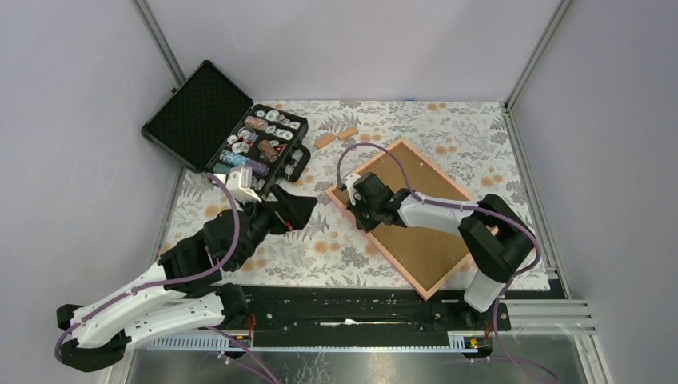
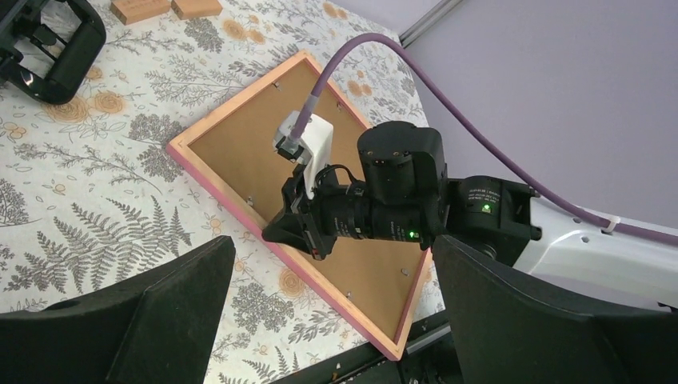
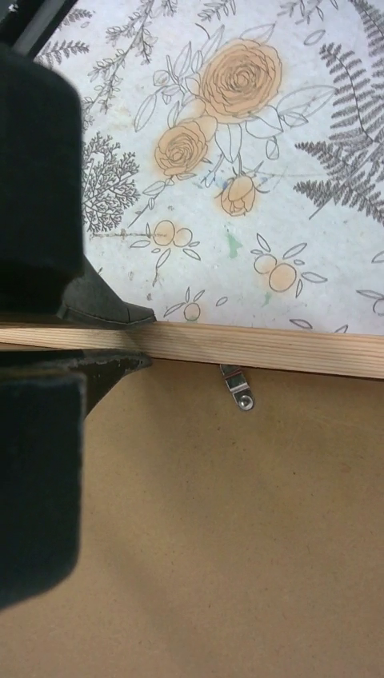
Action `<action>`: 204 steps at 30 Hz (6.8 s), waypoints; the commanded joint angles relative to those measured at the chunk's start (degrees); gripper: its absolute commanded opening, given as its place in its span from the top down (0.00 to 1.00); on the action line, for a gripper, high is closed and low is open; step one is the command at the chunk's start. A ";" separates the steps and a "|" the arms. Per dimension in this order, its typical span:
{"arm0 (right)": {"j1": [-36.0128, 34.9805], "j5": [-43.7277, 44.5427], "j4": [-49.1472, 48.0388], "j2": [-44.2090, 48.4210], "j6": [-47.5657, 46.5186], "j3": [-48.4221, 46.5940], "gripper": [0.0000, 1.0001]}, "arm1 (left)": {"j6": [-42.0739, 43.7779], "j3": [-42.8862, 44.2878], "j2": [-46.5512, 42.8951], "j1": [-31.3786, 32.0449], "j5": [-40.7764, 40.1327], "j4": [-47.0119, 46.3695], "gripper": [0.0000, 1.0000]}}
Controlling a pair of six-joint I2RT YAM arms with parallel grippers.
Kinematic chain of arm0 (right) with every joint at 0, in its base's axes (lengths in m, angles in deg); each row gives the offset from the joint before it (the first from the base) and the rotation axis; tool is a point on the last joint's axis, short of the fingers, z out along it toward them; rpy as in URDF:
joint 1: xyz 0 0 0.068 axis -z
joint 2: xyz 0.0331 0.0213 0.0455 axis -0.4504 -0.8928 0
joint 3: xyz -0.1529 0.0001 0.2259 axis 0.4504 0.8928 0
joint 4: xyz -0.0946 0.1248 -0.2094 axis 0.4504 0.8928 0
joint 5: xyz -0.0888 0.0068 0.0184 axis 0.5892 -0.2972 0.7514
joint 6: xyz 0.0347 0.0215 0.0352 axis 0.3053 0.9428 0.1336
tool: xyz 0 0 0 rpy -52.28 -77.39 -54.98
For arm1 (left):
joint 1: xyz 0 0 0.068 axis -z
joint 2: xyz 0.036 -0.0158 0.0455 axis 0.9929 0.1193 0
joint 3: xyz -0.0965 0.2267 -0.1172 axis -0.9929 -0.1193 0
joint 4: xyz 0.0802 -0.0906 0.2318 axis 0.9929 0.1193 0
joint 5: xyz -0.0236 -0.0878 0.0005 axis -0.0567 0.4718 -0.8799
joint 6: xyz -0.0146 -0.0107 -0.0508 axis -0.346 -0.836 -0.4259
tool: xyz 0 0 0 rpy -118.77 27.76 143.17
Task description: Put the photo into the frame
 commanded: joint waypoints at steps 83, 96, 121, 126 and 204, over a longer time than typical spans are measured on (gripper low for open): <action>53.31 2.97 4.27 24.57 30.53 24.14 0.99 | -2.92 -16.76 8.59 -6.45 15.19 -17.16 0.01; 53.32 -7.58 6.00 16.81 16.41 17.43 1.00 | -1.68 -15.74 9.28 -6.45 15.07 -16.10 0.01; 53.32 -9.35 1.80 25.15 4.11 16.54 1.00 | -3.43 -17.35 10.44 -6.45 17.89 -19.27 0.01; 53.23 -12.65 0.22 20.98 4.45 13.31 1.00 | -2.99 -17.36 12.26 -6.45 18.20 -20.07 0.01; 42.99 -3.76 24.48 14.52 30.66 14.97 0.64 | -0.46 -30.01 29.92 -6.60 21.00 -41.64 0.01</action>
